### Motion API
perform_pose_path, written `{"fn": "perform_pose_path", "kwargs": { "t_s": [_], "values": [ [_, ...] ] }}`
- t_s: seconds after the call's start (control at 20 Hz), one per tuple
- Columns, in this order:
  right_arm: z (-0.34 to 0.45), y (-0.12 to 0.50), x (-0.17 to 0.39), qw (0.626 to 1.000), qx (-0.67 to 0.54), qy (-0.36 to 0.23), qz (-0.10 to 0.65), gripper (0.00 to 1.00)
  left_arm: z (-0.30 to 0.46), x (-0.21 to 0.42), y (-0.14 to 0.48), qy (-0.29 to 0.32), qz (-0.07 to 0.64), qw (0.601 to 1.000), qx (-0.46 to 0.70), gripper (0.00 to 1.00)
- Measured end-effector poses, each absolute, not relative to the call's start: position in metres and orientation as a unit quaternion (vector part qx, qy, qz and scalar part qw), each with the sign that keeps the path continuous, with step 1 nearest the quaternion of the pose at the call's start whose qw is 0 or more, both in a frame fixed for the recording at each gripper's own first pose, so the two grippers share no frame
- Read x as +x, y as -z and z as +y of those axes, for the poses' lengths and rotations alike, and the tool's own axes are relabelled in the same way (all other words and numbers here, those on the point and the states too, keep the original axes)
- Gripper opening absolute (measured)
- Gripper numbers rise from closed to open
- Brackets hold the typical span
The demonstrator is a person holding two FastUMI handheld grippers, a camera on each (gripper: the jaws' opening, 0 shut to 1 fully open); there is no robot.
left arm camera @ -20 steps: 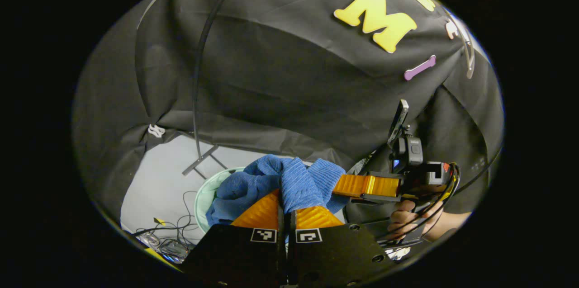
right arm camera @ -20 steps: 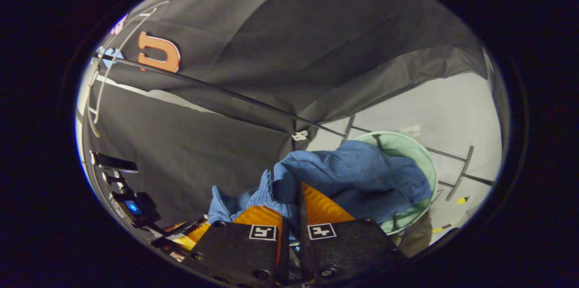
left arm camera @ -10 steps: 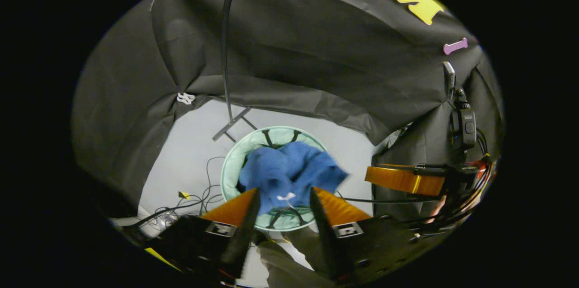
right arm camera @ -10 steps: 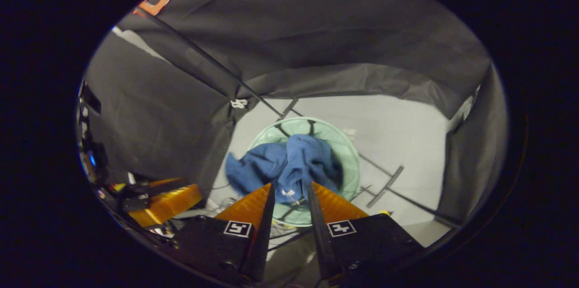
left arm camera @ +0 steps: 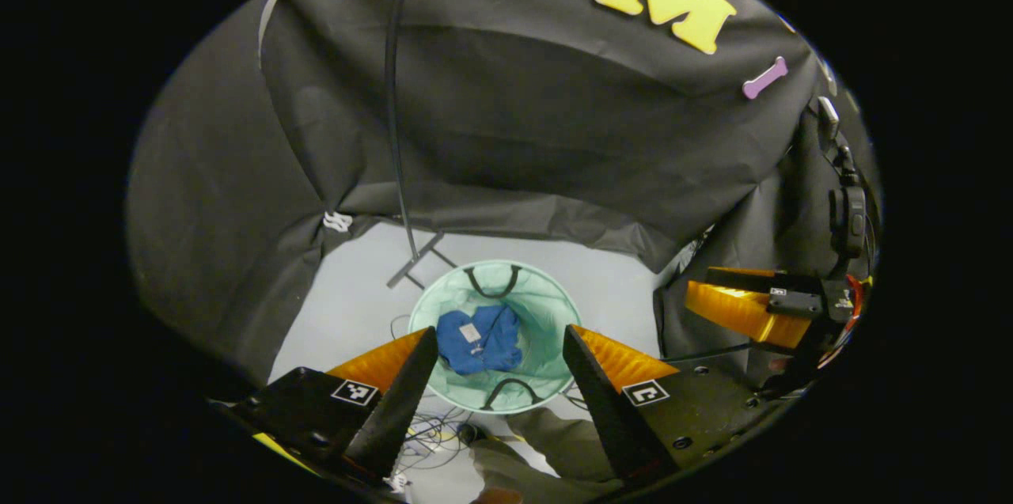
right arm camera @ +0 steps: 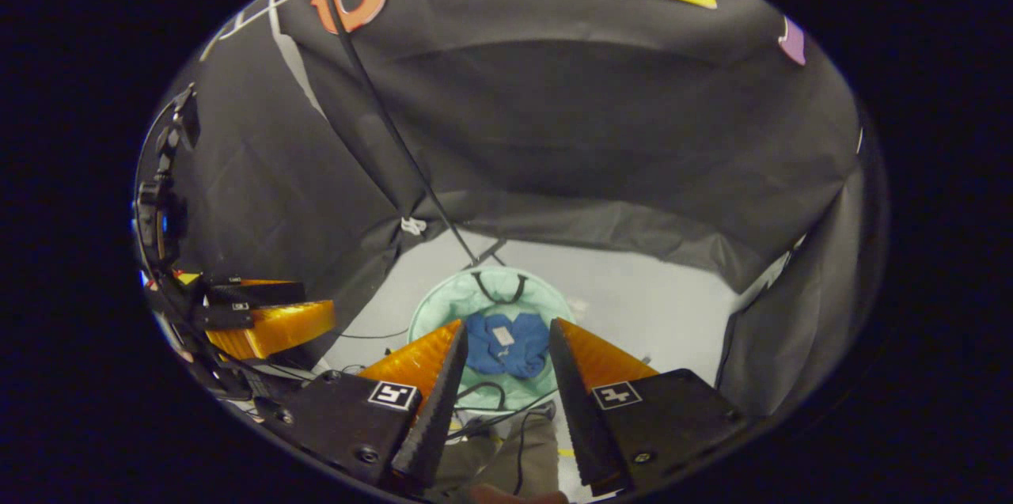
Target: Grasp the clothes on the hanger with both hands and then place them into the laundry hamper below.
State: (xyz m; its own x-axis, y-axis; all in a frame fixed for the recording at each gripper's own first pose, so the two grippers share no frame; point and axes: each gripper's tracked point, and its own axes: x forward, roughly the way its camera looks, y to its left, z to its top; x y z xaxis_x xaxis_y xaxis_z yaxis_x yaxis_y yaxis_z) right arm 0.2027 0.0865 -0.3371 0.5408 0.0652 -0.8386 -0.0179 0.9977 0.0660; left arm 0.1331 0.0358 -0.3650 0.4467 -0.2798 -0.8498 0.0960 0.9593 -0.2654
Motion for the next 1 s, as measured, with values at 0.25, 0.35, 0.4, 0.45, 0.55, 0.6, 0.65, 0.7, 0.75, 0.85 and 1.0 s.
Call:
{"fn": "perform_pose_path", "kwargs": {
  "t_s": [0.25,0.35,0.4,0.45,0.55,0.6,0.65,0.7,0.75,0.85,1.0],
  "values": [
    [0.097,0.241,0.176,0.927,-0.006,-0.008,0.375,0.67,0.053,0.127,0.285,0.119,0.424,0.896,-0.064,0.97],
    [0.098,0.202,0.16,0.94,-0.01,0.002,0.34,0.67,0.056,0.123,0.253,0.126,0.389,0.91,-0.074,1.0],
    [0.101,0.186,0.152,0.947,-0.01,0.007,0.322,0.7,0.055,0.12,0.236,0.132,0.372,0.914,-0.089,0.97],
    [0.103,0.17,0.142,0.952,-0.013,0.009,0.305,0.67,0.055,0.119,0.216,0.137,0.352,0.921,-0.096,0.97],
    [0.105,0.14,0.126,0.963,-0.019,0.02,0.267,0.7,0.069,0.113,0.177,0.136,0.304,0.939,-0.084,1.0],
    [0.1,0.123,0.117,0.968,-0.022,0.028,0.248,0.67,0.076,0.11,0.155,0.134,0.281,0.947,-0.077,0.97],
    [0.096,0.107,0.111,0.972,-0.026,0.04,0.228,0.7,0.082,0.108,0.135,0.132,0.257,0.955,-0.071,0.97],
    [0.091,0.088,0.102,0.976,-0.028,0.052,0.21,0.7,0.088,0.104,0.118,0.13,0.235,0.961,-0.065,0.96],
    [0.087,0.068,0.088,0.979,-0.031,0.064,0.191,0.67,0.093,0.098,0.102,0.126,0.216,0.967,-0.057,1.0],
    [0.078,0.031,0.059,0.984,-0.037,0.082,0.154,0.67,0.102,0.093,0.071,0.113,0.176,0.977,-0.045,1.0],
    [0.065,-0.016,0.036,0.99,-0.028,0.091,0.105,0.77,0.099,0.083,0.028,0.104,0.118,0.987,-0.04,1.0]
  ]
}}
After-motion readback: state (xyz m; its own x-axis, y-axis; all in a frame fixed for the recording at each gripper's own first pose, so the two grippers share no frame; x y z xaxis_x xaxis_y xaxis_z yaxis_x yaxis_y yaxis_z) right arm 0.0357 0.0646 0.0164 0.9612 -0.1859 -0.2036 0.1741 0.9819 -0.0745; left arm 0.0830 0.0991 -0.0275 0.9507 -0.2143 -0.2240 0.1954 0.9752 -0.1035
